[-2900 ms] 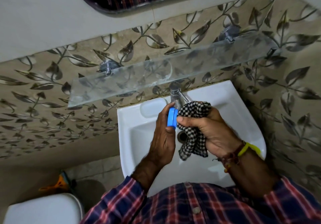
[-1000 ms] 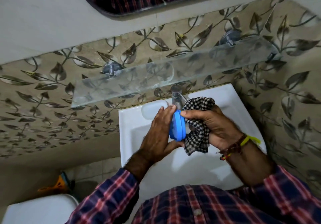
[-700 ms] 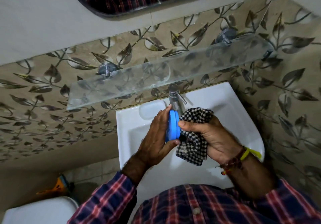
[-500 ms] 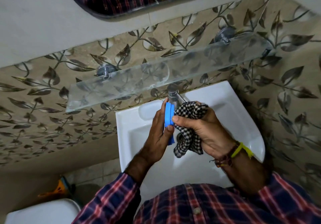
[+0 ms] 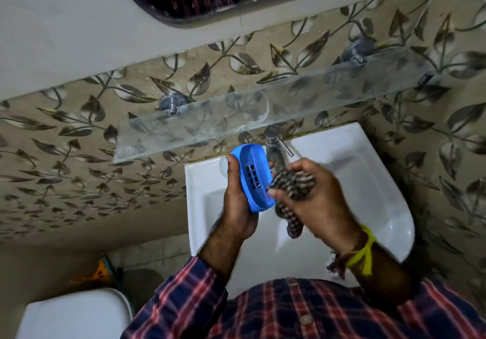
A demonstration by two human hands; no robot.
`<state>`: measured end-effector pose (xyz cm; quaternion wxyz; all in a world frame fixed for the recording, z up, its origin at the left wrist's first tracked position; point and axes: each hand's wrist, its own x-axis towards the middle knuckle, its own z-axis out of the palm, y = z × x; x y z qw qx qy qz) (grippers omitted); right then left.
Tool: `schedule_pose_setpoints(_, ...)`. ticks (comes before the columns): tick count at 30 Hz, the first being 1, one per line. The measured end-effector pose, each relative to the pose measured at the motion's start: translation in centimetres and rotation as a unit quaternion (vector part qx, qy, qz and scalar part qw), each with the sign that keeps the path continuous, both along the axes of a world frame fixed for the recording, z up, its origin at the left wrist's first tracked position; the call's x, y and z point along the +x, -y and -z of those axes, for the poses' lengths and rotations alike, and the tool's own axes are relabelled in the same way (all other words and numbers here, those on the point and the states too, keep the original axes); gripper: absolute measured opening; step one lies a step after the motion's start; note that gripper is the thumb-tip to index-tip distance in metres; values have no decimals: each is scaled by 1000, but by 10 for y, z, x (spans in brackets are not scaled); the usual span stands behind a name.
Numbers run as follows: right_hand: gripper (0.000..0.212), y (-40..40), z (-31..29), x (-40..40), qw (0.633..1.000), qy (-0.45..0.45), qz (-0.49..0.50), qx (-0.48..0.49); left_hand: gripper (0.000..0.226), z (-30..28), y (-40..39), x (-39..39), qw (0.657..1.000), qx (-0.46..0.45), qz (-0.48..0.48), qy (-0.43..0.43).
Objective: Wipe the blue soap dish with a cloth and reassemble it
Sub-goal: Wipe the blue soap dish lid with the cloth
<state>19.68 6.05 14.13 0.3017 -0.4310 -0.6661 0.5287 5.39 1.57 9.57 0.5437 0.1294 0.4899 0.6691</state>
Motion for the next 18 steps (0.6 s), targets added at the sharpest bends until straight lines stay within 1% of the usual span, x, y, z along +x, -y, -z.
schedule_pose_setpoints(1,28,-8,-4,4,993,-65,40,-86,74,2,1,-3,1000,-3,-2,16)
schedule_pose_setpoints(2,22,-17,-7,9,969,-134,68,-195,75,3,2,-5,999,-5,3,35)
schedule_pose_setpoints(3,17,-25,-11,15,938,-179,82,-286,77,4,4,-7,998,-7,11,55)
schedule_pose_setpoints(4,11,-32,-12,22,919,-189,87,-335,78,5,6,-8,997,-8,21,76)
schedule_pose_setpoints(5,8,-37,-14,27,912,-180,86,-358,77,7,8,-10,995,-9,31,93)
schedule_pose_setpoints(7,10,-41,-14,35,911,-180,69,-366,73,7,9,-10,991,-13,51,126)
schedule_pose_setpoints(9,12,-38,-14,34,913,-212,64,-342,74,6,10,-8,987,-27,57,149)
schedule_pose_setpoints(11,14,-31,-13,31,927,-239,59,-281,71,8,9,-6,987,-37,61,145)
schedule_pose_setpoints(12,12,-30,-11,30,950,-220,55,-215,67,9,9,-5,987,-41,66,139)
schedule_pose_setpoints(13,11,-30,-9,30,977,-169,44,-122,65,9,9,-3,988,-47,67,132)
schedule_pose_setpoints(14,12,-31,-9,27,993,-109,24,-31,63,8,9,-2,989,-55,66,124)
schedule_pose_setpoints(15,15,-30,-8,24,998,-58,4,26,62,8,9,0,990,-59,66,112)
schedule_pose_setpoints(16,17,-29,-8,20,999,-22,-7,49,62,6,8,4,991,-59,70,98)
schedule_pose_setpoints(18,20,-21,-8,12,998,16,7,59,66,3,8,14,992,-55,84,76)
